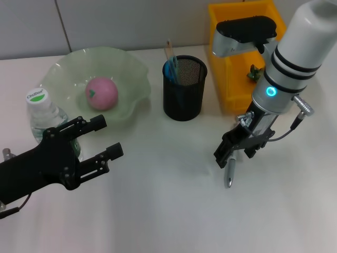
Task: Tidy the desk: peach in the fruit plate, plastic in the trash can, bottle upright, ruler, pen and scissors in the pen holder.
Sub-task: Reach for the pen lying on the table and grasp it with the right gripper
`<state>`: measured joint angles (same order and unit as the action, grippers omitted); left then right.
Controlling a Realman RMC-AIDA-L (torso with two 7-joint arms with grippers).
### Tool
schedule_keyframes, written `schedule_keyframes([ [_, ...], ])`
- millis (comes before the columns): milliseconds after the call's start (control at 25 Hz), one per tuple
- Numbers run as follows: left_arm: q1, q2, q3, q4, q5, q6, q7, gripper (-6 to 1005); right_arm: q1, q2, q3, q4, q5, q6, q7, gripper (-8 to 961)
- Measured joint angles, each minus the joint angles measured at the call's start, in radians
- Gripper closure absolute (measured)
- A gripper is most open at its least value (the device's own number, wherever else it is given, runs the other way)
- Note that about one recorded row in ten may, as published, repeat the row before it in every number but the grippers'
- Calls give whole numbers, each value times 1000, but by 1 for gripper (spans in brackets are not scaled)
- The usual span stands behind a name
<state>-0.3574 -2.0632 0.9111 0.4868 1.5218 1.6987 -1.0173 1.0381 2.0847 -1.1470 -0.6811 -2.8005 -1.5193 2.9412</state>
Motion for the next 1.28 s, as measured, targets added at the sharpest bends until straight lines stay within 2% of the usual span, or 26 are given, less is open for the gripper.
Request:
schedule_keyframes([
  [600,2,0,0,4,-1,14,-5,287,8,0,-55,5,9,23,-13,210],
  [1280,0,-2,0,-2,-2,19,-2,288,15,1,-66,42,21,43,-38,220],
])
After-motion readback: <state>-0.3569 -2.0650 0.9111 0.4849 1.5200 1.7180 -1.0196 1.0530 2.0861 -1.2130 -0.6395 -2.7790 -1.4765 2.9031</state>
